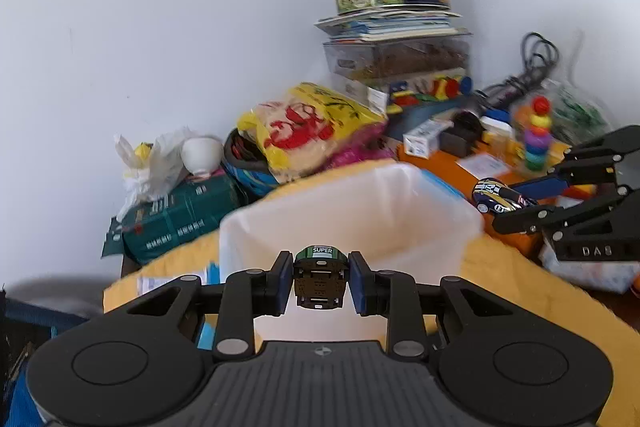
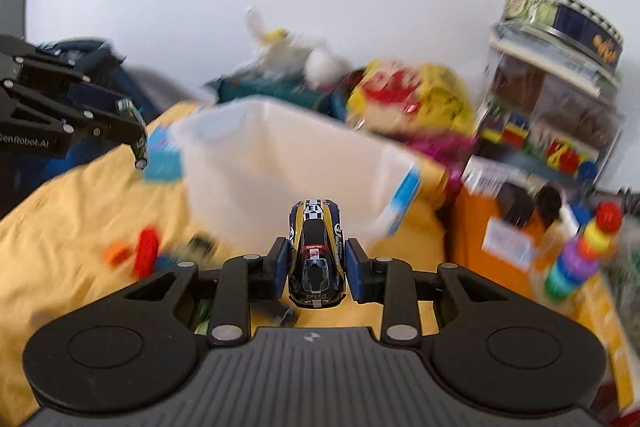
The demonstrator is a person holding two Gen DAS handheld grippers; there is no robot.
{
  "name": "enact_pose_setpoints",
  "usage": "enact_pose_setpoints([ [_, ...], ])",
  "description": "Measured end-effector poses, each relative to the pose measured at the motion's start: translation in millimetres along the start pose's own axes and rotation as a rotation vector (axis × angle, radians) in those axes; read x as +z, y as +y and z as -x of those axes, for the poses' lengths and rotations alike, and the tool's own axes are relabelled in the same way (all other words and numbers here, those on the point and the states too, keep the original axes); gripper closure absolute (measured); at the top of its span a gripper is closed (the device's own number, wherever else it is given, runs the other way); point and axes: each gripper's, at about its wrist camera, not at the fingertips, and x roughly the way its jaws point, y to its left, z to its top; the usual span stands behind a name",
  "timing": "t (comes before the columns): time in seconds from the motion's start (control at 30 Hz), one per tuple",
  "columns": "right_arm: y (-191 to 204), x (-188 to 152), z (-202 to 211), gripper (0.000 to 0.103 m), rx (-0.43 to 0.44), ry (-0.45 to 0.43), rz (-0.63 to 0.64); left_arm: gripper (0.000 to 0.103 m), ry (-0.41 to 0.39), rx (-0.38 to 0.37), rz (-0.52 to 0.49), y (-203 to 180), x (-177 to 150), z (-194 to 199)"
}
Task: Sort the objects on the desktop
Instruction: 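Lift both held toy cars up over the white bin, then open both tools to drop the cars into the white bin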
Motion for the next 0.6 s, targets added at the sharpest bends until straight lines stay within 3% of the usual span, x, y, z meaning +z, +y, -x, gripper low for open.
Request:
enact_pose_setpoints([
  [0.23,-9.5,43.0,-42.3,0.070,-0.019,-0.053,-0.037,0.070,-0.004,0.047,0.033,16.0,31.5,-54.7],
  [0.47,-8.2,56.1,-93.6,0.070,-0.030,-0.002,-0.058,0.070,0.121,0.048,0.175,31.7,25.3,-117.5],
  [0.57,-7.8,50.3,-110.4,0.070,-0.039,0.024,-0.050,0.069,0.154,0.104,0.126,24.8,19.9,-133.8],
  [0.6,-8.5,48.5,-115.4,0.069,-0.043,0.038,-0.055,0.064,0.165,0.112,0.116,23.3,19.0,-135.1],
])
